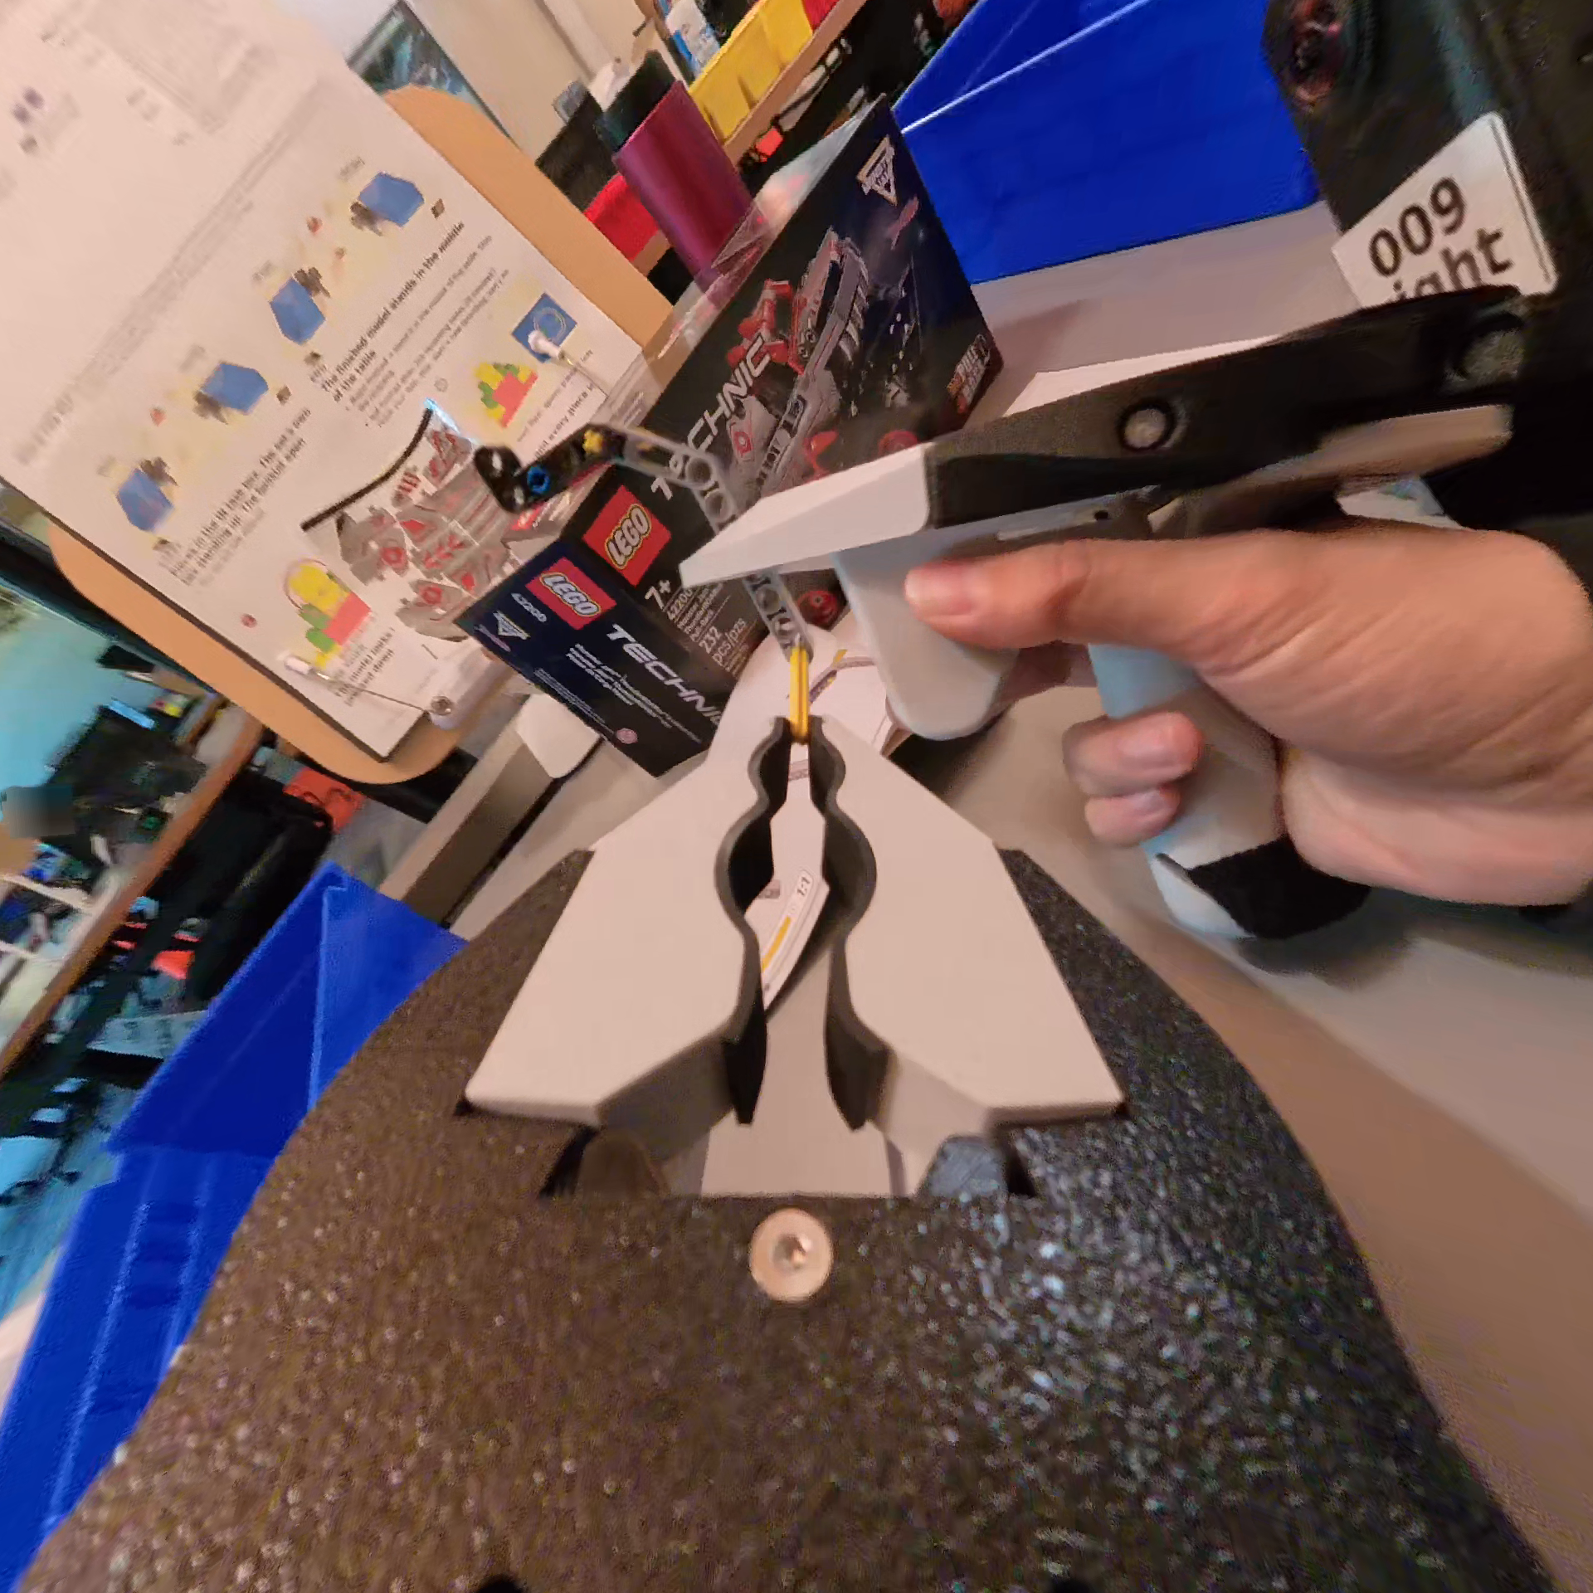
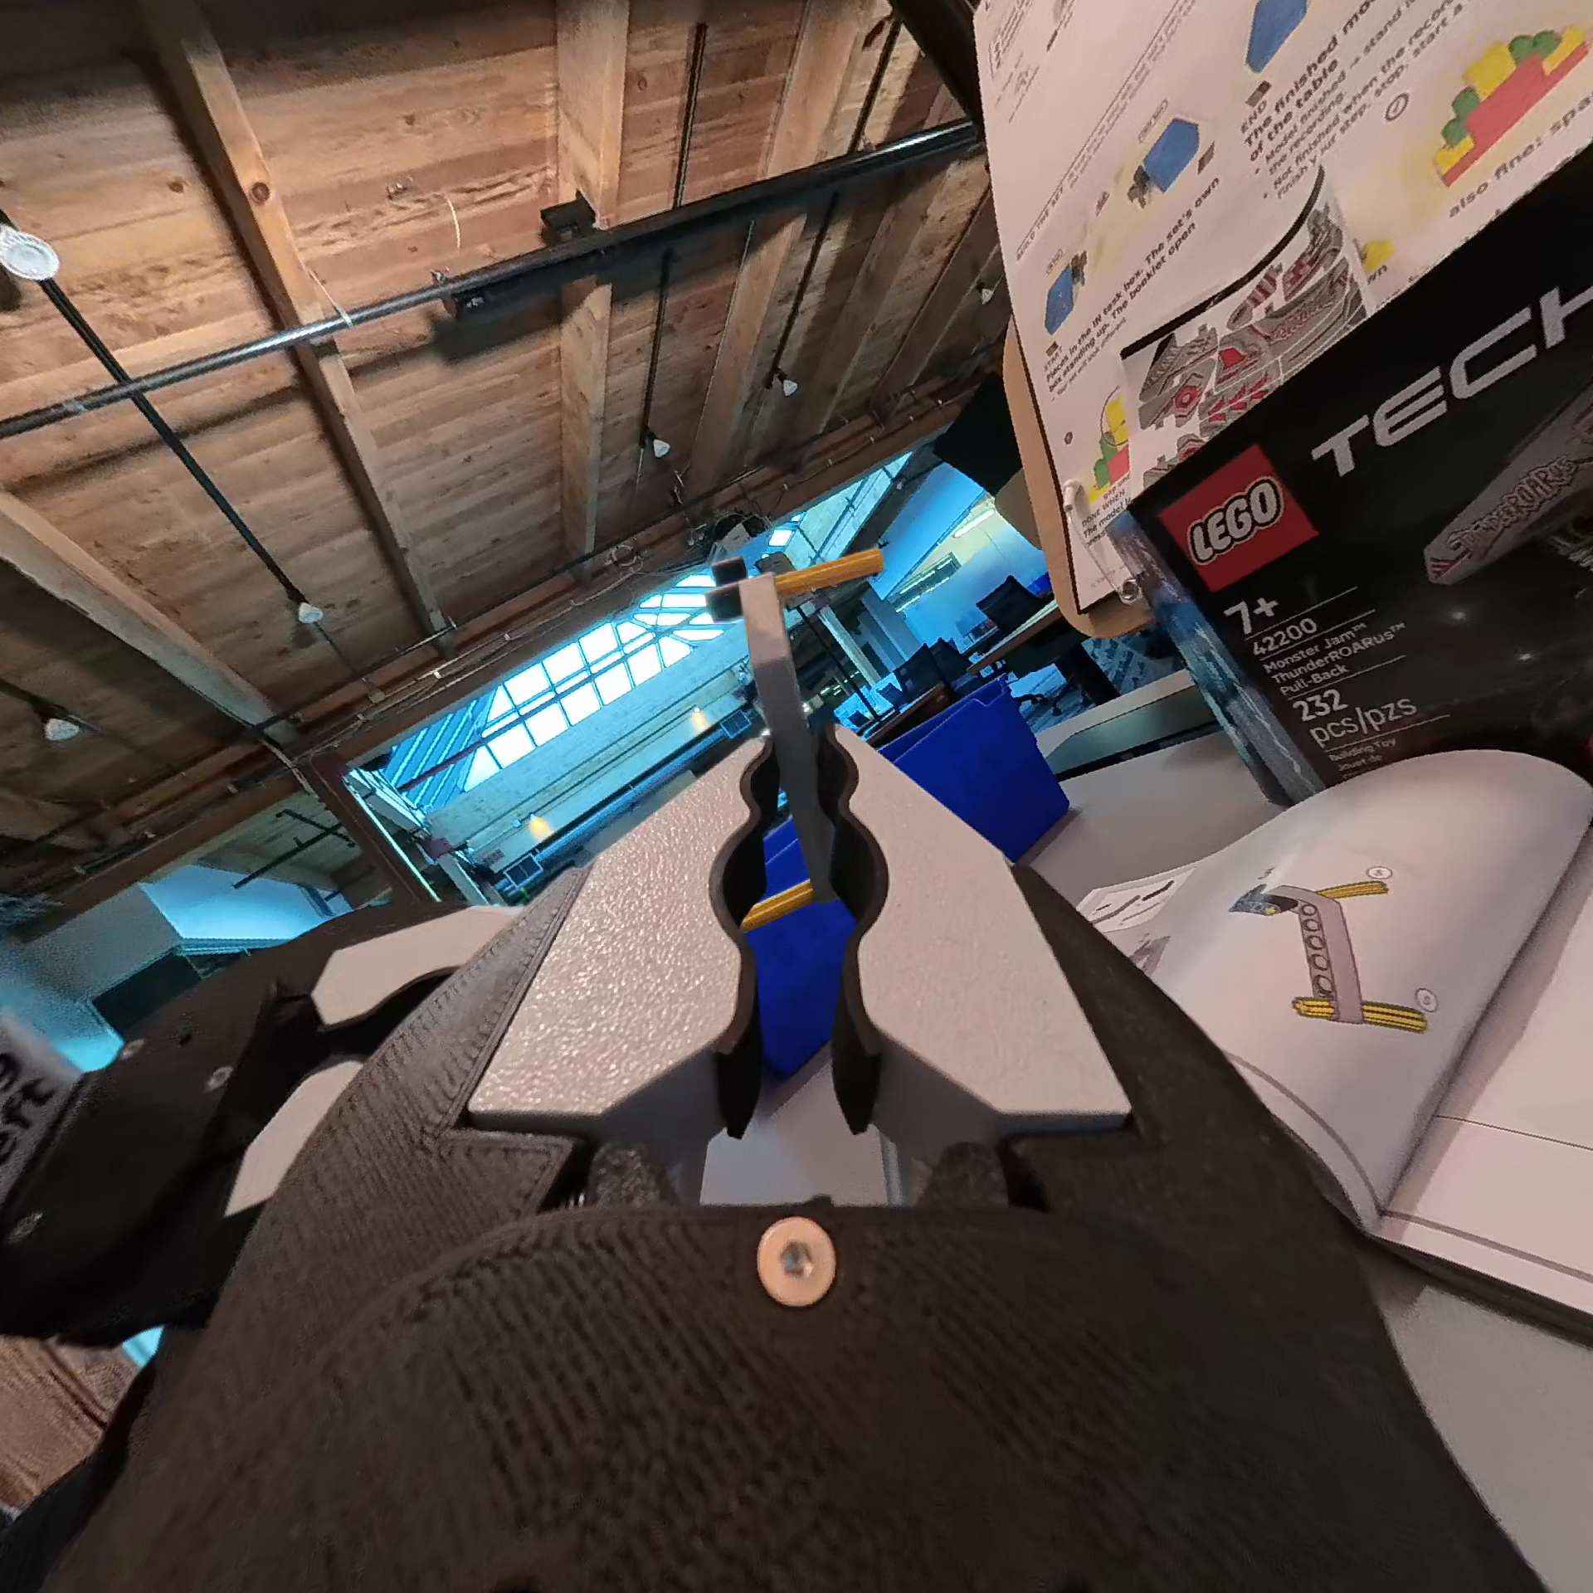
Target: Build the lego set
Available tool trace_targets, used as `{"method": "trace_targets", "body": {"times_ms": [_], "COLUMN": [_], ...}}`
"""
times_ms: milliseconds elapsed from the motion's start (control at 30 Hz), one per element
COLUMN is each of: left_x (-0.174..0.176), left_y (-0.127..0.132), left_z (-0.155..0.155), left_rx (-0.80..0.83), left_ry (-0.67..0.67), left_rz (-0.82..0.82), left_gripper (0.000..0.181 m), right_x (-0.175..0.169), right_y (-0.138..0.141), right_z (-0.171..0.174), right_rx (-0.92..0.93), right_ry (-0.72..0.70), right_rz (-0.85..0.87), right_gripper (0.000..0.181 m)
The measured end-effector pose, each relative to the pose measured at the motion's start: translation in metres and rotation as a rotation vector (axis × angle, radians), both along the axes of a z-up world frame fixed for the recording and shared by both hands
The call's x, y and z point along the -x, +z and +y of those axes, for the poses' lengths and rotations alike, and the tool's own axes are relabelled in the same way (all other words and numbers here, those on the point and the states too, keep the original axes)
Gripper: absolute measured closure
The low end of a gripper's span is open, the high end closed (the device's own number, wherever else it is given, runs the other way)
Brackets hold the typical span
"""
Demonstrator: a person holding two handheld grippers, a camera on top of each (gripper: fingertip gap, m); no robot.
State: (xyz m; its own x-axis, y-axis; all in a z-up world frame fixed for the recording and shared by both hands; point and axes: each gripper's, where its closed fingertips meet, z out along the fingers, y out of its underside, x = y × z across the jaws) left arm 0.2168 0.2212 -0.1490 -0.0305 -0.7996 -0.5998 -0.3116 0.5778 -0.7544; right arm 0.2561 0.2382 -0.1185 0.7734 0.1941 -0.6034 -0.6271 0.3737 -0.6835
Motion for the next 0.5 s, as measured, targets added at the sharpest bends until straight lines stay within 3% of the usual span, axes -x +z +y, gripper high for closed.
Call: {"method": "trace_targets", "body": {"times_ms": [133, 500], "left_x": [0.000, 0.002], "left_y": [0.006, 0.014], "left_z": [-0.002, -0.008], "left_rx": [0.069, 0.123], "left_ry": [-0.010, -0.063], "left_rz": [-0.032, -0.076], "left_gripper": [0.180, 0.179], "right_x": [0.002, -0.001], "right_y": [0.002, 0.005], "right_z": [0.000, -0.003], "right_rx": [0.007, -0.084], "right_ry": [-0.002, 0.080], "right_rz": [-0.038, 0.085], "right_gripper": [0.174, 0.175]}}
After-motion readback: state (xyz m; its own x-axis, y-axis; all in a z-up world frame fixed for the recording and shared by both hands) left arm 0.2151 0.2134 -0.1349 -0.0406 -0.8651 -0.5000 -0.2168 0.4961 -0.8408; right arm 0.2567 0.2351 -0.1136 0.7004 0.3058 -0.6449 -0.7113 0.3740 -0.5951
